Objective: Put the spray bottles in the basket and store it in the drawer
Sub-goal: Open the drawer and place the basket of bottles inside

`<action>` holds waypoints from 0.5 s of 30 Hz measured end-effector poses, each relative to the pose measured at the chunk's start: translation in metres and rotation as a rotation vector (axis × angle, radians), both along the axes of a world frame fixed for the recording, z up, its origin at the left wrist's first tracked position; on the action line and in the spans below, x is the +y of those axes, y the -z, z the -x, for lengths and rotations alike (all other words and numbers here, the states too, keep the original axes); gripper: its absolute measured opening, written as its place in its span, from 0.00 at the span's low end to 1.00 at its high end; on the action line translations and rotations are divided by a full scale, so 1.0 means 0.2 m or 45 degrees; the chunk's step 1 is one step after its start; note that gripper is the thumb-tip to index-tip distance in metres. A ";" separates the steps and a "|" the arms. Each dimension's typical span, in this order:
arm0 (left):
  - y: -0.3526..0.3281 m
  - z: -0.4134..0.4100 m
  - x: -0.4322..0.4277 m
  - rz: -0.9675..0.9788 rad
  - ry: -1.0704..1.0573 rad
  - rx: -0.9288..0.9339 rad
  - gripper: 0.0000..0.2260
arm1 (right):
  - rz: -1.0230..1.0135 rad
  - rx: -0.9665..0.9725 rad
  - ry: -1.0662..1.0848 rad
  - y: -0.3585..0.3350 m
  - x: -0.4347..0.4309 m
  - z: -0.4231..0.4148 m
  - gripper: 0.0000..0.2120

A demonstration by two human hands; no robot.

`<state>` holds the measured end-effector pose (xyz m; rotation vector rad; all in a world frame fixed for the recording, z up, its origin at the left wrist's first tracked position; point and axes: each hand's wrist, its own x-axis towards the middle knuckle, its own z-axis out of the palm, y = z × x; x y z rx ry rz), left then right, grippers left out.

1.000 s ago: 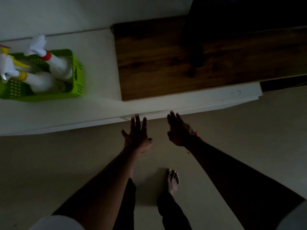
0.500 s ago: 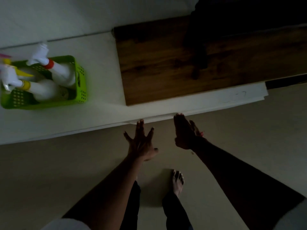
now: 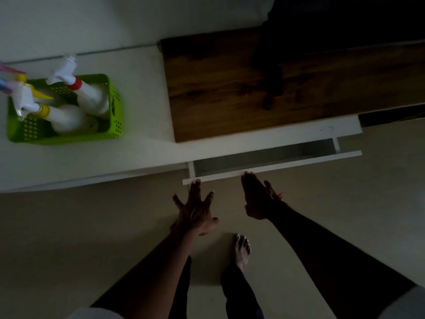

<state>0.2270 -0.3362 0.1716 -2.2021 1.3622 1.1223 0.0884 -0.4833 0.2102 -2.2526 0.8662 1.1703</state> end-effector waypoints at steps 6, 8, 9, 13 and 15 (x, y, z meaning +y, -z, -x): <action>-0.04 0.13 0.11 -0.015 -0.126 0.074 0.40 | -0.079 -0.034 0.019 -0.01 0.10 0.14 0.42; -0.06 0.18 0.14 -0.034 -0.171 0.088 0.41 | -0.106 -0.032 0.023 -0.02 0.13 0.18 0.42; -0.07 0.20 0.16 -0.049 -0.187 0.092 0.41 | -0.116 -0.019 0.003 -0.02 0.15 0.20 0.42; -0.11 0.30 0.23 -0.096 -0.252 0.119 0.42 | -0.149 0.012 -0.088 -0.05 0.22 0.29 0.41; -0.13 0.33 0.27 -0.107 -0.274 0.135 0.42 | -0.169 0.003 -0.093 -0.06 0.25 0.34 0.40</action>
